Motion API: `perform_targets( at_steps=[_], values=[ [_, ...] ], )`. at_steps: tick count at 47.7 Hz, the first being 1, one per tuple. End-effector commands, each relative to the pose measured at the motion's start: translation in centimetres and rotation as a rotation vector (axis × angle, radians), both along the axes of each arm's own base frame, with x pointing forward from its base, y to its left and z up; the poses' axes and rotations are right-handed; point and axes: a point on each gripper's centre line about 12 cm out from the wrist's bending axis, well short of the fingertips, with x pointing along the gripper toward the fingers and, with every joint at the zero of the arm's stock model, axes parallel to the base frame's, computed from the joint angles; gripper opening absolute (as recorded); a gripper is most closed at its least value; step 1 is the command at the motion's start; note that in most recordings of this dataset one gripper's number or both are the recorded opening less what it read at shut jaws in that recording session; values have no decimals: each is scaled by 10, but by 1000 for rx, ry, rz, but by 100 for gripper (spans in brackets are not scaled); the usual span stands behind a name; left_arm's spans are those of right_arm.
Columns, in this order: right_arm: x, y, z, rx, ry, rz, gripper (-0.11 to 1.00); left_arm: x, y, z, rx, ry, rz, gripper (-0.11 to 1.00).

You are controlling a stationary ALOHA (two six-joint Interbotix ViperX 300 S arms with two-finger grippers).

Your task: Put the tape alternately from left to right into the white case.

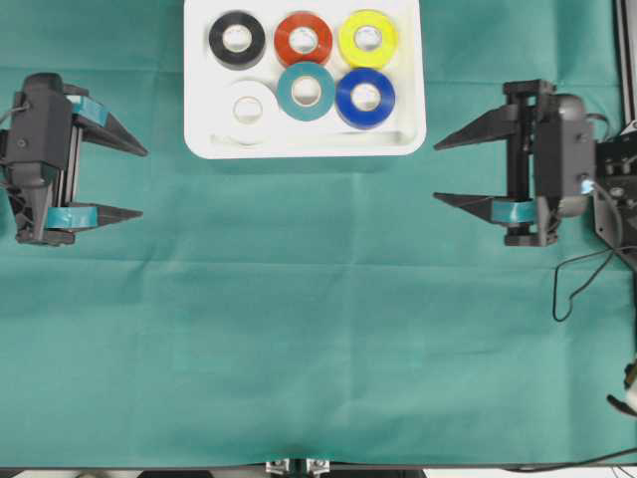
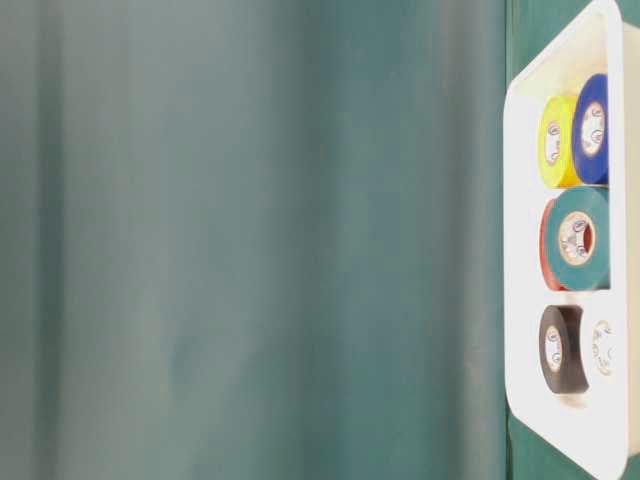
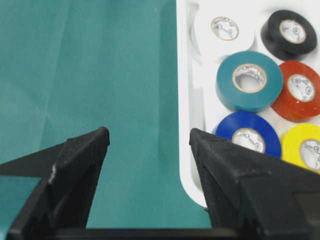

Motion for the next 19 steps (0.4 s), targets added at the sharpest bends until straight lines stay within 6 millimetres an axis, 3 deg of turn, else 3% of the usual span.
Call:
perform_targets(
  at_steps=[1,19],
  values=[
    [-5,0,7,10,-34,1,74,1,-1,8,-2,-32,-2,69],
    [-42,-7,4,98,-110,-50,73,-10,0,12,-5,-75,-1,69]
  ],
)
